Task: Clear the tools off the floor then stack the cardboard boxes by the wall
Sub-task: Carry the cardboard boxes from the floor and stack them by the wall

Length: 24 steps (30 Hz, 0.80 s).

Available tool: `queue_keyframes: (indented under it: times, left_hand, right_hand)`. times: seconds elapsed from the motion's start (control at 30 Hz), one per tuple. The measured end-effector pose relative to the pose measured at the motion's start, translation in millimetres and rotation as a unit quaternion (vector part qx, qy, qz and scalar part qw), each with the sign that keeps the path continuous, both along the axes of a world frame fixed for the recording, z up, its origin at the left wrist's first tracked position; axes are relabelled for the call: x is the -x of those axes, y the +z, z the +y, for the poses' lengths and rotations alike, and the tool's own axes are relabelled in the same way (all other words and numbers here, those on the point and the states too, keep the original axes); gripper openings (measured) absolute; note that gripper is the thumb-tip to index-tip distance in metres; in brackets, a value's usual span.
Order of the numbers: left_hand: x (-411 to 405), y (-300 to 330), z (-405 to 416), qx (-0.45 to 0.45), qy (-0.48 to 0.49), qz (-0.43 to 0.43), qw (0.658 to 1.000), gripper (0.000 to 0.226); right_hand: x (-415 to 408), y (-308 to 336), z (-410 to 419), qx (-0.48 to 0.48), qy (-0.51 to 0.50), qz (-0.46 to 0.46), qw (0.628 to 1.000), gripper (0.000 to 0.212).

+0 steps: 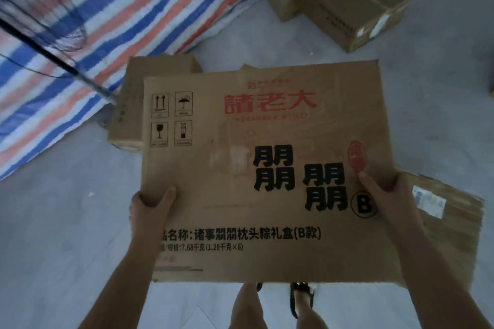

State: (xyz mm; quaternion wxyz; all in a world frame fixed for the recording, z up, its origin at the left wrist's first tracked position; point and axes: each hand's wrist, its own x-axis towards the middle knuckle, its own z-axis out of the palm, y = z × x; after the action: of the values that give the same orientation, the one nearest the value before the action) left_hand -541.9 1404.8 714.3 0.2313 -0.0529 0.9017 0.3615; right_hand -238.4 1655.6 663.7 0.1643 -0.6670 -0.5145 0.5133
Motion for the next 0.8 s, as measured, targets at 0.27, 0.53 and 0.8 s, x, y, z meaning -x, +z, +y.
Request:
queue_keyframes:
  times: [0.27, 0.53, 0.8]
  left_hand:
    - [-81, 59, -141, -0.072, 0.225, 0.046, 0.971, 0.070]
    - [-162, 77, -282, -0.102, 0.430, 0.086, 0.893, 0.073]
    - [-273, 77, -457, -0.113, 0.591, 0.113, 0.791, 0.062]
  right_hand:
    - [50, 95, -35, -0.068, 0.226, 0.038, 0.971, 0.080]
    - [113, 140, -141, -0.067, 0.395, 0.055, 0.915, 0.093]
    - [153, 167, -344, -0.083, 0.569, 0.081, 0.814, 0.075]
